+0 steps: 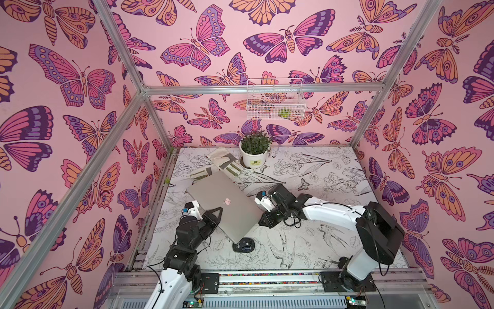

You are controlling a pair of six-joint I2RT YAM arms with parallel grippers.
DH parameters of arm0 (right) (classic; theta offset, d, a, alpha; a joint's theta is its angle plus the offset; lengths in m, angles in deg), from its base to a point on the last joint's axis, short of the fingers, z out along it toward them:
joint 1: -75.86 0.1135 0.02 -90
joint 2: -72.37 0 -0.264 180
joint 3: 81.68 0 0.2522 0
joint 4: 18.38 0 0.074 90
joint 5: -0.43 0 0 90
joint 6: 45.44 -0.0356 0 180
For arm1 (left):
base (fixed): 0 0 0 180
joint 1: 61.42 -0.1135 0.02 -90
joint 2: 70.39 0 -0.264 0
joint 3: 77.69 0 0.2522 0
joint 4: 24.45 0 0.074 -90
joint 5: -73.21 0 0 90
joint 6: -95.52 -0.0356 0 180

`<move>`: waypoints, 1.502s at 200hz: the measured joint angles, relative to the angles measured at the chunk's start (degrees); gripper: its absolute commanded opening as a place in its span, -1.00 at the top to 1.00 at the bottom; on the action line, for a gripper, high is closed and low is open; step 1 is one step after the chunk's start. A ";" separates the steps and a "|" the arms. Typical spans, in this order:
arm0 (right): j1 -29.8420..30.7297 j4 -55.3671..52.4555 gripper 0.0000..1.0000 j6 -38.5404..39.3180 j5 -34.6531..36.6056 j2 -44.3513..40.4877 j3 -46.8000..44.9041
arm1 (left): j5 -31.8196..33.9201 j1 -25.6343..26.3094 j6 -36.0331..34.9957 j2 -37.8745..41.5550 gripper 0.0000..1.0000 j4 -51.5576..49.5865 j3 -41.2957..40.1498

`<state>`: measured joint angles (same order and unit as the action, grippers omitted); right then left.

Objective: Insert the wireless mouse receiver into the laptop
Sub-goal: Insert the USB plug into the USB port.

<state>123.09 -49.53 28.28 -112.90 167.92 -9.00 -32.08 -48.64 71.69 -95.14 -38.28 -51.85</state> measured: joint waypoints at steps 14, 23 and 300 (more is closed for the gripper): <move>0.00 -0.13 0.99 0.00 0.46 0.00 0.11 | -0.35 0.00 -0.02 -0.66 1.00 0.02 0.22; 0.00 -0.15 0.99 0.00 0.70 0.00 0.13 | -0.42 -0.02 -0.09 -1.07 1.00 0.02 0.44; -0.35 -3.41 1.00 7.41 0.63 -1.46 0.50 | -4.11 -0.13 -2.91 -6.78 1.00 -0.63 3.87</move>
<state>122.74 -52.94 35.69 -112.26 166.46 -8.50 -36.19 -48.77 68.78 -101.92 -38.92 -47.98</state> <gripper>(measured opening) 0.155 0.161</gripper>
